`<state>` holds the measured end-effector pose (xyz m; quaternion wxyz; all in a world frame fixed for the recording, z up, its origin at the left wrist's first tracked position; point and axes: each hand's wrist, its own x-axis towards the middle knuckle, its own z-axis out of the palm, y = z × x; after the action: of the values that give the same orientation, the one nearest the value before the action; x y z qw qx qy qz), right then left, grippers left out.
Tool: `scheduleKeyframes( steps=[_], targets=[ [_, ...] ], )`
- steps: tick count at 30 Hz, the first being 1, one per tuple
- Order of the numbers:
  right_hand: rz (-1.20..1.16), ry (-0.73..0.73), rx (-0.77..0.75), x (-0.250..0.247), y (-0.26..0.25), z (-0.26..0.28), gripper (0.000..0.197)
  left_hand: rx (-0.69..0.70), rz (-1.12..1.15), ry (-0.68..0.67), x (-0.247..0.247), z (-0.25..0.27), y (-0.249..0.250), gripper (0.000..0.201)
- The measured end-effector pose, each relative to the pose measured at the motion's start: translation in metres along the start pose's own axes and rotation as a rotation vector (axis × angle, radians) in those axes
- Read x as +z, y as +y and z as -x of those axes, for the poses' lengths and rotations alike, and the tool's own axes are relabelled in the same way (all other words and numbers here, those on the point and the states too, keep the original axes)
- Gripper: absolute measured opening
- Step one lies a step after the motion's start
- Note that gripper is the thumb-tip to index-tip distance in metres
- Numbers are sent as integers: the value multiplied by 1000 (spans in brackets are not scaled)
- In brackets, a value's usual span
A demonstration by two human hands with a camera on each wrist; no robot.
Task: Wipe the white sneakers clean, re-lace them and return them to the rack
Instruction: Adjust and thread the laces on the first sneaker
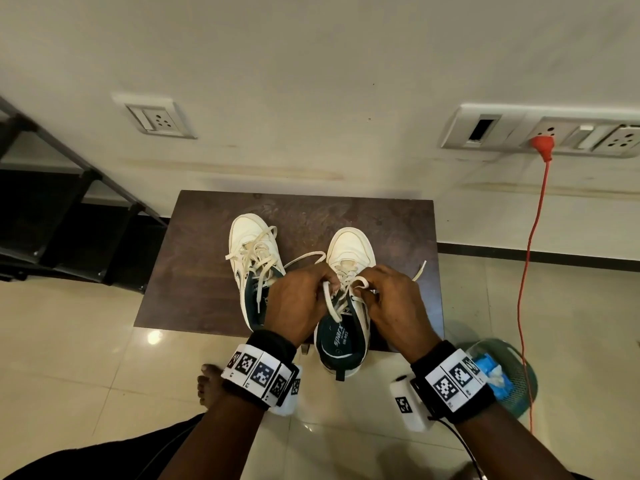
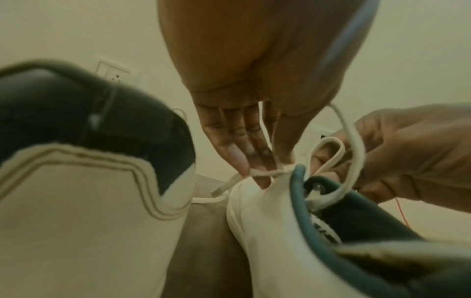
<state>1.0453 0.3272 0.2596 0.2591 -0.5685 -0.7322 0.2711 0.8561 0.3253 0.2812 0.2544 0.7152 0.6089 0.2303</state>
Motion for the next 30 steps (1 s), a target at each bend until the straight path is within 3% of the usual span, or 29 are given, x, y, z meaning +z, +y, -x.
scheduleKeyframes(
  steps=[6,9,13,17,21,26,28,30],
  targets=[
    [94,-53,0,-4,-10,0,8,29,81,124,-10,-6,11,12],
    [70,-66,-5,-6,-11,-1,18,11,129,132,-10,-8,11,14],
    [75,-128,25,-5,-15,-1,10,-104,159,93,-9,-11,6,16],
    [81,-185,24,-4,-22,-2,16,-209,202,41,-15,-11,4,21],
    [13,-187,9,-7,-18,-5,10,-321,127,-7,-26,-13,6,3],
    [-32,48,144,-23,-16,3,10,-563,-43,-94,-28,0,-8,61],
    [-6,50,204,-28,-19,10,13,-530,53,-150,-21,16,-10,57],
    [-41,-17,236,-24,-21,15,12,-483,108,-114,-14,28,0,31]
  ],
)
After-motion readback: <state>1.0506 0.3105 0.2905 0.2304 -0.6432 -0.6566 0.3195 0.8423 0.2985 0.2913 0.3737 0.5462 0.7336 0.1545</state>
